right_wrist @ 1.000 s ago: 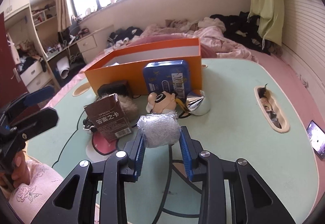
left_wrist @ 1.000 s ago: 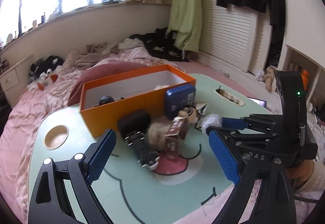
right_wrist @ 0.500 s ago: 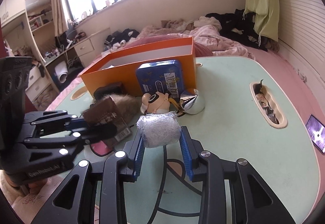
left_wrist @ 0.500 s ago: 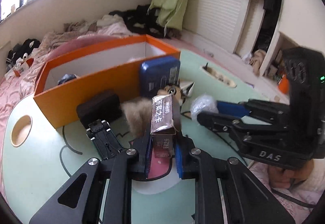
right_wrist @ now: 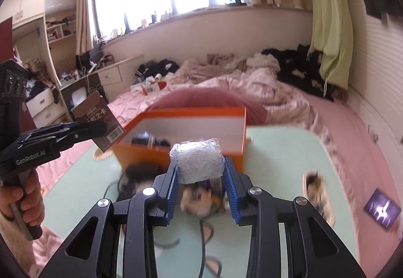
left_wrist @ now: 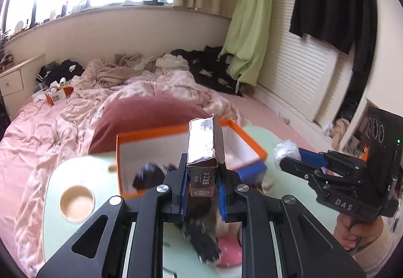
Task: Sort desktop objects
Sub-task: 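Put the milk carton in the box with left gripper while right drops the bag in, then move the left gripper toward the green toy car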
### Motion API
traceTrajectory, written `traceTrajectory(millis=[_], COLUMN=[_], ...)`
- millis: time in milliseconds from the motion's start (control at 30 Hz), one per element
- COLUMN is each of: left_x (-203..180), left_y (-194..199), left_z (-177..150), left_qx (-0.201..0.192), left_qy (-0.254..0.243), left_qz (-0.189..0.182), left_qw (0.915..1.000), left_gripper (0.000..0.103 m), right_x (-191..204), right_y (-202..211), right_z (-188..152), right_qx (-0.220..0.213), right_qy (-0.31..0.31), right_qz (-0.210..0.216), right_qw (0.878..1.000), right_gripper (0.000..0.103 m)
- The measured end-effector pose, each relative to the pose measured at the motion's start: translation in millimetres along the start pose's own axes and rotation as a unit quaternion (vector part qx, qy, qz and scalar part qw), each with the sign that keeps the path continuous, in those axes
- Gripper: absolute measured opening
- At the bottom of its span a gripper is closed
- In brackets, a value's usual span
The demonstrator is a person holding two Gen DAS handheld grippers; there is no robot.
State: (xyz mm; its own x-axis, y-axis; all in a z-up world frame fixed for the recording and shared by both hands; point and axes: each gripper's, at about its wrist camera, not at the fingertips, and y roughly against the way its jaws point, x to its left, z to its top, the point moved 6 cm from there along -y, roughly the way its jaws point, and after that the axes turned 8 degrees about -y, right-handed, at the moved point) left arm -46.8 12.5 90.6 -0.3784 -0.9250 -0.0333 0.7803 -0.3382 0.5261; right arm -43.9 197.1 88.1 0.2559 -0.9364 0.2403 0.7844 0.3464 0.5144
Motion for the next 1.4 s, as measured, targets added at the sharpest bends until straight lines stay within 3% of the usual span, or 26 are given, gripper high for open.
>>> traceTrajectory(millis=[133,167,200,233,267,300,333,467,600,700,900,1033,1133,1167,1267,1400], left_x=[14,18,23,29,33,33,35,42,39,25,-9,-18,-8,-3,5,4], left_y=[-41,-51,-61,-70,-75,-76,-74,-49,-16,6,12,-1,-12,-16,-21,-21], left_z=[19,18,16,11,7,3,0,-11,-26,-44,-92,-122,-136,-141,-151,-154], left_qx=[0.019,0.029,0.045,0.063,0.070,0.069,0.064,0.033,0.028,0.036,0.080,0.115,0.148,0.159,0.182,0.182], left_qy=[0.000,-0.002,-0.002,0.000,0.005,0.011,0.024,0.055,0.049,0.026,0.000,-0.014,0.022,0.036,0.041,0.042], left_qz=[0.031,0.041,0.059,0.081,0.087,0.079,0.064,0.039,0.064,0.098,0.084,0.106,0.092,0.086,0.112,0.111], left_qw=[0.9993,0.9987,0.9972,0.9947,0.9937,0.9944,0.9956,0.9972,0.9964,0.9942,0.9933,0.9876,0.9845,0.9828,0.9761,0.9762], left_gripper=[0.022,0.035,0.058,0.069,0.076,0.076,0.076,0.076,0.082,0.082,0.082,0.082,0.082,0.082,0.103,0.103], right_x=[0,-1,-2,-2,-3,-4,-6,-13,-7,-1,-1,-7,-16,-20,-24,-18], right_y=[-47,-57,-64,-72,-81,-85,-87,-70,-33,-12,1,-4,-10,-15,-23,-30], right_z=[25,28,31,33,34,35,36,28,7,-17,-74,-95,-101,-104,-110,-117], right_qx=[0.043,0.048,0.052,0.056,0.061,0.062,0.060,0.047,0.023,0.026,0.066,0.085,0.104,0.121,0.127,0.133], right_qy=[-0.007,-0.011,-0.009,-0.005,-0.001,0.000,-0.002,-0.017,-0.001,0.005,-0.009,-0.021,-0.039,-0.047,-0.025,0.006], right_qz=[0.001,-0.001,-0.007,-0.013,-0.019,-0.025,-0.030,-0.022,-0.028,-0.031,-0.052,-0.072,-0.070,-0.074,-0.107,-0.118], right_qw=[0.999,0.999,0.999,0.998,0.998,0.998,0.998,0.999,0.999,0.999,0.996,0.994,0.991,0.989,0.986,0.984], right_gripper=[0.033,0.033,0.034,0.036,0.046,0.059,0.063,0.068,0.083,0.090,0.090,0.090,0.092,0.097,0.103,0.103])
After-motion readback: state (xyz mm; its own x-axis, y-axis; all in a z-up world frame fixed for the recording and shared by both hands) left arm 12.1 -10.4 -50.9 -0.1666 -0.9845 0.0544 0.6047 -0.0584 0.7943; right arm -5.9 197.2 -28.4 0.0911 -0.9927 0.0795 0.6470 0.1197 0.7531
